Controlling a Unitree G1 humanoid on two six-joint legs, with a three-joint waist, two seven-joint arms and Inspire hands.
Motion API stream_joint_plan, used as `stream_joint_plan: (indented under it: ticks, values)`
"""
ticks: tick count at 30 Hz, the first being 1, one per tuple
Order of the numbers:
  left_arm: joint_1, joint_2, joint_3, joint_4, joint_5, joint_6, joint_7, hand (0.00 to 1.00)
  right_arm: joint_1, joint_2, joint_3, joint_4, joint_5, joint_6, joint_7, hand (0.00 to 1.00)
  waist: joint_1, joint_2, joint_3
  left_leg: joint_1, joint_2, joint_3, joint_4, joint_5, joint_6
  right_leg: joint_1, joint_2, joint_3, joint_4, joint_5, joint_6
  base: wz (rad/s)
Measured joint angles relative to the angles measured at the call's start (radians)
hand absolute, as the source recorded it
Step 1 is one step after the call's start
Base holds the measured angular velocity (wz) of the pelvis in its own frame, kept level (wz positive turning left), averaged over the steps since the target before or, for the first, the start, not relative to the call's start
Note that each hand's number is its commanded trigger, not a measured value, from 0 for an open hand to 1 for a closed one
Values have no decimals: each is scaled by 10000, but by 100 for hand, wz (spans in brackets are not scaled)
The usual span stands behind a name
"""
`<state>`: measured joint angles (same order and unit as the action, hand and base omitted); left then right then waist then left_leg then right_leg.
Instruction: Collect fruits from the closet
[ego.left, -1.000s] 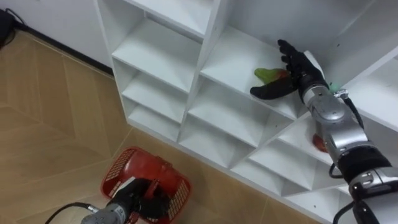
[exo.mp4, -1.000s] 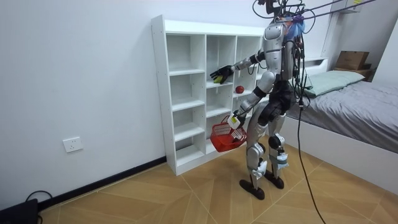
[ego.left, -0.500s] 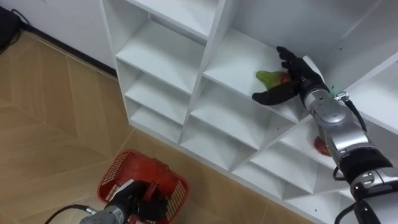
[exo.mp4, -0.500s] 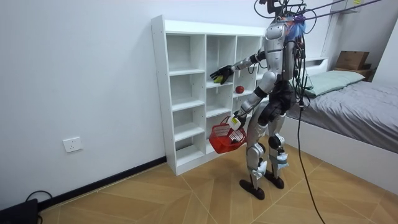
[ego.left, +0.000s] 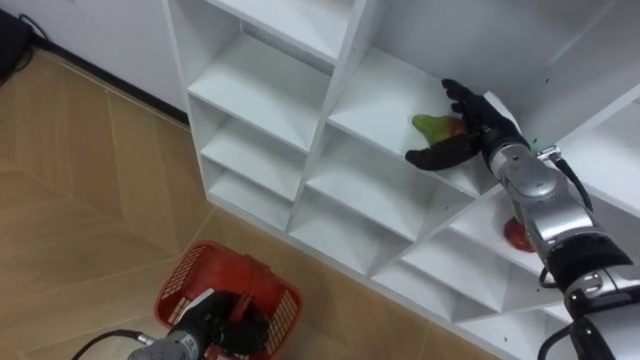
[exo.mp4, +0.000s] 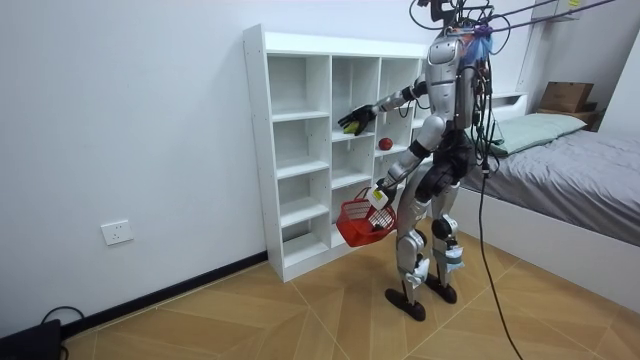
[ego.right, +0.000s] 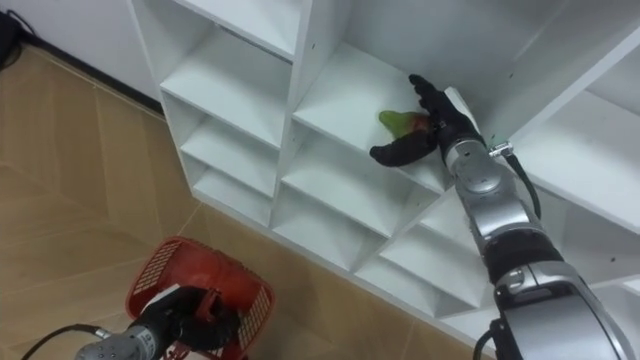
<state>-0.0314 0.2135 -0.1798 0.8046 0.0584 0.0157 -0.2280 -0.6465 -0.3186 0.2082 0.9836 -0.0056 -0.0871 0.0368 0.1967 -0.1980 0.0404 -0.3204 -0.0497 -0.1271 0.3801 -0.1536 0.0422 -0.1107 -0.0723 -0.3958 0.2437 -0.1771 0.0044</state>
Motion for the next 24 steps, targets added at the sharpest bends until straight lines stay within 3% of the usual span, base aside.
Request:
stream_joint_plan:
  ticks: [1,11,24]
  values:
    - [0,0,0,0,0,0,0,100,0,0,0,0,0,2,2,100,0,-4,0,0,0,0,0,0,0,0,0,0,-1,0,0,0]
    - [-13,2,2,0,1,0,-1,100,-108,-66,-38,-12,-410,-18,-250,100,-2,-95,2,1,0,-8,-8,-1,0,37,11,-21,-17,1,1,0]
    - [-60,3,6,-3,-1,0,-8,100,-93,-67,36,207,-420,25,251,100,4,-91,4,-6,-12,-52,-16,-1,-1,46,16,-27,-38,1,1,0]
